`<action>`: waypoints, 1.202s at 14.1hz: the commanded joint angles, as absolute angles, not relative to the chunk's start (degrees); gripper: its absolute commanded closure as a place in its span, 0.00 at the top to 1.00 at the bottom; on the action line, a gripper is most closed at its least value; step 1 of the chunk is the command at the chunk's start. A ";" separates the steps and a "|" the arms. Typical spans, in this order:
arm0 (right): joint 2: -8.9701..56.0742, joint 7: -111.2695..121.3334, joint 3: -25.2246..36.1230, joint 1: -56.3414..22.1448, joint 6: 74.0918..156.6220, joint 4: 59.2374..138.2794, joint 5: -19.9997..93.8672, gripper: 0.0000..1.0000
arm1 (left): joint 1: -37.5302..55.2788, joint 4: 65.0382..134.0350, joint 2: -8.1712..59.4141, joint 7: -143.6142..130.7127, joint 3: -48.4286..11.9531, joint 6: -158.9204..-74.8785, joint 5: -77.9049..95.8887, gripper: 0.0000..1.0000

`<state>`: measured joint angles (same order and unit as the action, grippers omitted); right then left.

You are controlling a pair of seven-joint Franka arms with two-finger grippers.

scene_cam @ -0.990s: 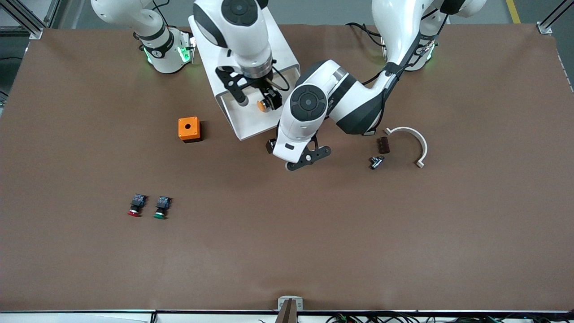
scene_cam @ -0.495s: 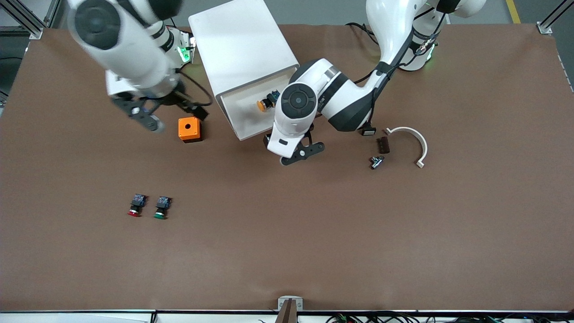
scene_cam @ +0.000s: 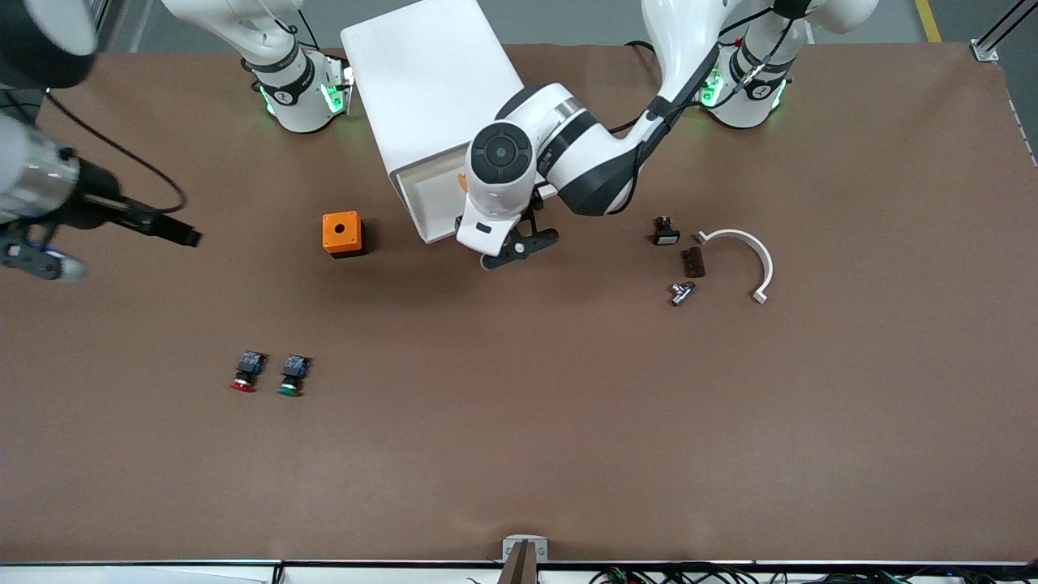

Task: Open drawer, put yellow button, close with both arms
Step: 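Push the drawer shut with the left gripper while the right gripper withdraws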

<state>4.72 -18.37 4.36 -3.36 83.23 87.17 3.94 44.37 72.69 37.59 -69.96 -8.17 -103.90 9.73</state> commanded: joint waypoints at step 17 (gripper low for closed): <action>10.20 -1.93 2.64 2.46 80.60 81.30 -0.17 1.00 | 44.82 77.43 37.26 -74.97 -12.74 -103.97 25.84 1.00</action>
<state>9.70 -1.51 3.80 1.16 81.54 82.45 -0.89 44.50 76.87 37.66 -73.53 -12.03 -103.63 23.80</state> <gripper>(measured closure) 0.000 0.000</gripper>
